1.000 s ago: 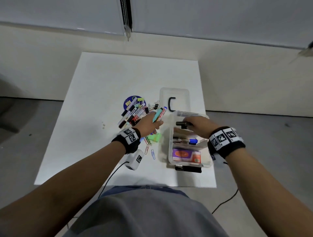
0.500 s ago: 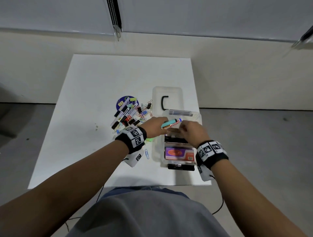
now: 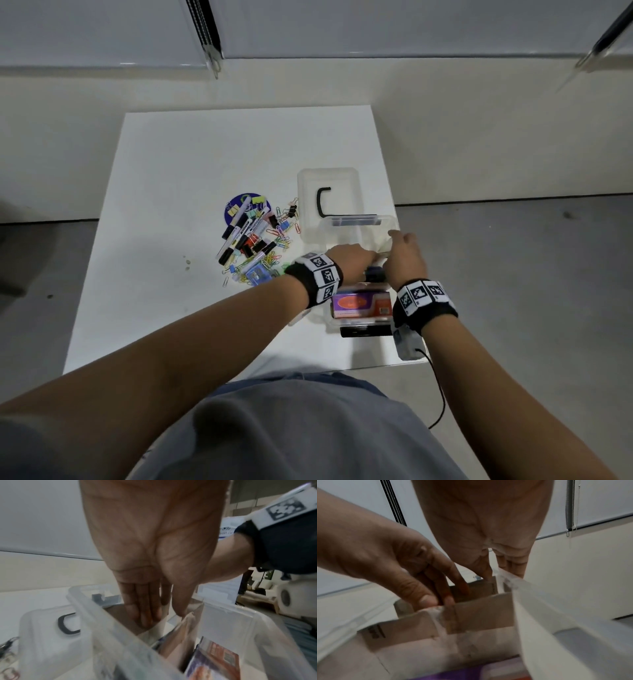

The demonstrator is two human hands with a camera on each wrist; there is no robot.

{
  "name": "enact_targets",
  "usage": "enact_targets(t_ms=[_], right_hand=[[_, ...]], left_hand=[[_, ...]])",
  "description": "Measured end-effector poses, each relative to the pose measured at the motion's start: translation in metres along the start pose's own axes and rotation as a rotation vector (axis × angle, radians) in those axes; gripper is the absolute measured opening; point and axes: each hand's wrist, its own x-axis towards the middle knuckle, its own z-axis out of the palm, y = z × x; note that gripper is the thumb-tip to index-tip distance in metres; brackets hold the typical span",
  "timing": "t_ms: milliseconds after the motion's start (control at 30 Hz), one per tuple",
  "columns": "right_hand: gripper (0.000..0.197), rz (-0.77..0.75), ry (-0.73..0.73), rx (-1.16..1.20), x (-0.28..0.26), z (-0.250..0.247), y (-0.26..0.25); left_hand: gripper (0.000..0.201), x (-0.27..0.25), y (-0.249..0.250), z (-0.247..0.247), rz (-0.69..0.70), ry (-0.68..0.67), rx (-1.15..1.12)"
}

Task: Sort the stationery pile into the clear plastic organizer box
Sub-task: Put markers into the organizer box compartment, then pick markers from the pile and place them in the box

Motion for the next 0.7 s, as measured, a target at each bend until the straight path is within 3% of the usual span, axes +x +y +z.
enact_targets(t_ms=[133, 200, 267, 367, 433, 533, 700], right_hand=[[0.058, -0.102, 0.206, 0.014, 0.001, 0.005, -0.031], [0.053, -0.207, 0.245, 0.078, 0.0, 0.007, -0.059], [0.049, -0.34, 0.202, 0.134, -0.003, 0.013, -0.089], [0.042, -0.479, -0.005, 0.08, -0.008, 0.03, -0.138], [0.038, -0.552, -0.147, -0.023, -0.009, 0.046, -0.166], [0.034, -0.616, -0.321, -0.15, -0.003, 0.076, -0.19], [0.033, -0.73, -0.435, -0.401, 0.016, 0.109, -0.212]], left_hand=[[0.023, -0.021, -0.043, -0.008, -0.053, 0.284, -0.199], [0.02, -0.033, -0.087, -0.01, -0.187, 0.413, -0.291], [0.02, -0.043, -0.136, -0.009, -0.358, 0.458, -0.313], [0.029, -0.059, -0.201, 0.003, -0.62, 0.404, -0.312], [0.034, -0.068, -0.231, 0.014, -0.707, 0.337, -0.295], [0.034, -0.071, -0.26, 0.025, -0.754, 0.299, -0.264], [0.044, -0.06, -0.271, 0.025, -0.76, 0.253, -0.244]])
